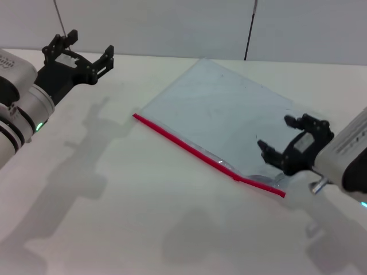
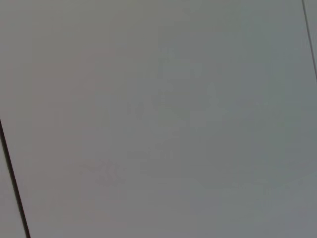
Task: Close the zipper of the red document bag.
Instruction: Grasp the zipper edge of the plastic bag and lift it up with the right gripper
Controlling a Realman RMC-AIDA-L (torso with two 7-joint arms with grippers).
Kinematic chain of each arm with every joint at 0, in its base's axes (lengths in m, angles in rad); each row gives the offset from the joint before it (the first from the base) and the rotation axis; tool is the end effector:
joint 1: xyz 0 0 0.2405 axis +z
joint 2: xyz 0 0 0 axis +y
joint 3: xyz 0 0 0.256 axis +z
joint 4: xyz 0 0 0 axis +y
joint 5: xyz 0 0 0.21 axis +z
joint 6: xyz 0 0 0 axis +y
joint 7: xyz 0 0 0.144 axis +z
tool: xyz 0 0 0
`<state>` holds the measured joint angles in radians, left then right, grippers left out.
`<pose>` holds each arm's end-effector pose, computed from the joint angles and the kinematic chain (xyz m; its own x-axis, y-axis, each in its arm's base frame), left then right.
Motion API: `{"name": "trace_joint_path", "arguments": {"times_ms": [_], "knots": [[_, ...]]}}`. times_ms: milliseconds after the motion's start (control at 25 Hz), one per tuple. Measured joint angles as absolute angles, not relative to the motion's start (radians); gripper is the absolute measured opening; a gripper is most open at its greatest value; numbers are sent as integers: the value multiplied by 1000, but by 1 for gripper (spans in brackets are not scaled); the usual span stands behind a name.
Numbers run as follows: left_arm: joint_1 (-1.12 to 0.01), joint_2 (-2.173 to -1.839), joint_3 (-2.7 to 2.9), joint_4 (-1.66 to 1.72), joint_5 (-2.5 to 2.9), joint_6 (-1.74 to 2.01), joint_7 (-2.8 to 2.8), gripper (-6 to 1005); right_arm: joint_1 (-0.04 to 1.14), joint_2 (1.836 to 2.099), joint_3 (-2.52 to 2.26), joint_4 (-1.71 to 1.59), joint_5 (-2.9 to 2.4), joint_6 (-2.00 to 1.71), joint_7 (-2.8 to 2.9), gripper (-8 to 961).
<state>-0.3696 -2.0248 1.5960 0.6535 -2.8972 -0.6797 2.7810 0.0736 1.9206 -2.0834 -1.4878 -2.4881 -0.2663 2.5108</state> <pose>-0.2767 0.3912 0.0138 0.8287 -0.0262 0.5591 0.5190 -0.3380 -0.7851 0.2090 0.3058 -0.0453 0.9623 -0.1876 -0.1972 -0.2720 -0.6378 -0.7206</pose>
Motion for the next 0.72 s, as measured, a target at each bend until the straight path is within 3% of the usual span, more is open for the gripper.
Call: {"name": "trace_joint_path", "arguments": {"times_ms": [280, 720], "knots": [[-370, -2023, 1597, 653, -2896, -665, 2781, 856, -13, 2022, -1993, -1557, -2519, -416, 2269, 703], [-369, -2023, 1595, 656, -2895, -657, 2781, 854, -39, 2024, -2006, -1588, -2577, -534, 2191, 695]]}}
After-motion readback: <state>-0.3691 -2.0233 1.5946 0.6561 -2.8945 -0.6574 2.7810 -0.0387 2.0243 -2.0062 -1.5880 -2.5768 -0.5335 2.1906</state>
